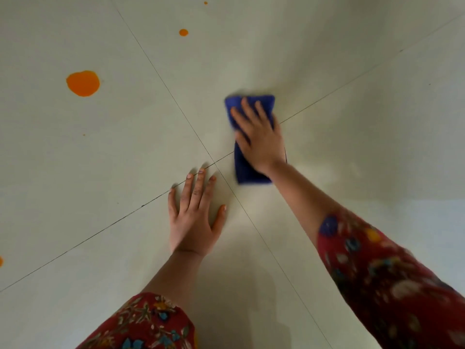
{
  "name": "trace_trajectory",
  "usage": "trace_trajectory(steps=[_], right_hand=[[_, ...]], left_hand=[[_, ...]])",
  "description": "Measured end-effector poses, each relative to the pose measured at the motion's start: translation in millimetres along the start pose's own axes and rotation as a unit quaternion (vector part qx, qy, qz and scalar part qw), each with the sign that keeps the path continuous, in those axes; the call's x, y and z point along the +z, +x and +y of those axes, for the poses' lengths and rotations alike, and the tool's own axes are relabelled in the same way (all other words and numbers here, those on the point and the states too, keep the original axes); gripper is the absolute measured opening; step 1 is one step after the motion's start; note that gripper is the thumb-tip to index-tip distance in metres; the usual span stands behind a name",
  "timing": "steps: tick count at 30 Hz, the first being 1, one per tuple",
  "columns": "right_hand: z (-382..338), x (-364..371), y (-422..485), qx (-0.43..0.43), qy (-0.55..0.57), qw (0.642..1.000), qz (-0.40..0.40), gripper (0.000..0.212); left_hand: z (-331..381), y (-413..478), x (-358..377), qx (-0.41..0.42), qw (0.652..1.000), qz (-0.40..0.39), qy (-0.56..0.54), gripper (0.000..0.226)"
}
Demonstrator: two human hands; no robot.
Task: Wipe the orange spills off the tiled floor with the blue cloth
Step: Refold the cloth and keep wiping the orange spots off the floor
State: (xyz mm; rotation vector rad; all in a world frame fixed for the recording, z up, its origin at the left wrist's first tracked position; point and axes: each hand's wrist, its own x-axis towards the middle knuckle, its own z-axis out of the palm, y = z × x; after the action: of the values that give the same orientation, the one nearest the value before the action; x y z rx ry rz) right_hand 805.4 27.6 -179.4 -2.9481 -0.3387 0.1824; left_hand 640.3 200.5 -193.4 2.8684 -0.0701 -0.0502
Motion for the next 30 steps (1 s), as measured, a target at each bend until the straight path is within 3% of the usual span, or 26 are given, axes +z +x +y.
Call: trace_trajectory(steps=[2, 6, 8, 9, 11, 13, 14, 16, 18, 21, 23, 26, 27, 30], right_hand=[[17, -1, -37, -0.037, -0.001, 0.999, -0.016, 0.052], [58, -14, -21, 0.191, 0.023, 0.981, 0.015, 0.053], [48, -19, 20, 0.234, 0.040, 0.971, 0.027, 0.054], [32, -20, 35, 0.204, 0.033, 0.978, 0.023, 0.055], [-6, -13, 38, 0.057, 0.000, 0.998, 0.013, 0.056], [-36, 5, -2, -0.124, -0.022, 0.992, -0.012, 0.053], [-39, 10, -32, -0.167, -0.020, 0.986, -0.024, 0.052], [-15, 12, -74, -0.140, -0.001, 0.990, -0.034, 0.051], [28, 3, -74, -0.012, 0.004, 1.000, -0.007, 0.052], [50, -11, -24, 0.197, 0.018, 0.980, 0.016, 0.054], [19, -8, -3, 0.166, 0.006, 0.986, 0.019, 0.055], [-26, 13, -50, -0.054, -0.020, 0.998, -0.003, 0.055], [-22, 18, -84, -0.091, -0.025, 0.995, -0.011, 0.054], [27, 13, -127, -0.068, -0.015, 0.998, -0.005, 0.054]], left_hand=[[-1, 1, 0, -0.001, 1.000, -0.001, -0.004, 0.066], [1, 1, -1, -0.003, 1.000, -0.002, -0.003, 0.066], [1, 2, -2, -0.004, 1.000, -0.007, -0.001, 0.065], [1, 2, -2, -0.003, 1.000, -0.006, 0.001, 0.065], [0, 0, -1, -0.001, 1.000, -0.006, 0.002, 0.065], [0, 1, -1, 0.003, 1.000, -0.002, -0.001, 0.065], [-1, 1, -1, 0.004, 1.000, -0.002, -0.003, 0.065], [-1, 1, -1, 0.003, 1.000, -0.002, -0.005, 0.064], [-1, 0, 0, 0.000, 1.000, -0.002, -0.003, 0.065], [0, 1, 0, 0.001, 1.000, -0.003, 0.006, 0.065], [0, 2, -1, 0.002, 1.000, -0.005, 0.006, 0.065], [-1, 0, -1, -0.002, 1.000, -0.002, 0.001, 0.065], [1, 2, 0, 0.002, 1.000, 0.001, -0.001, 0.065], [-1, 2, -2, 0.001, 1.000, -0.005, 0.009, 0.066]])
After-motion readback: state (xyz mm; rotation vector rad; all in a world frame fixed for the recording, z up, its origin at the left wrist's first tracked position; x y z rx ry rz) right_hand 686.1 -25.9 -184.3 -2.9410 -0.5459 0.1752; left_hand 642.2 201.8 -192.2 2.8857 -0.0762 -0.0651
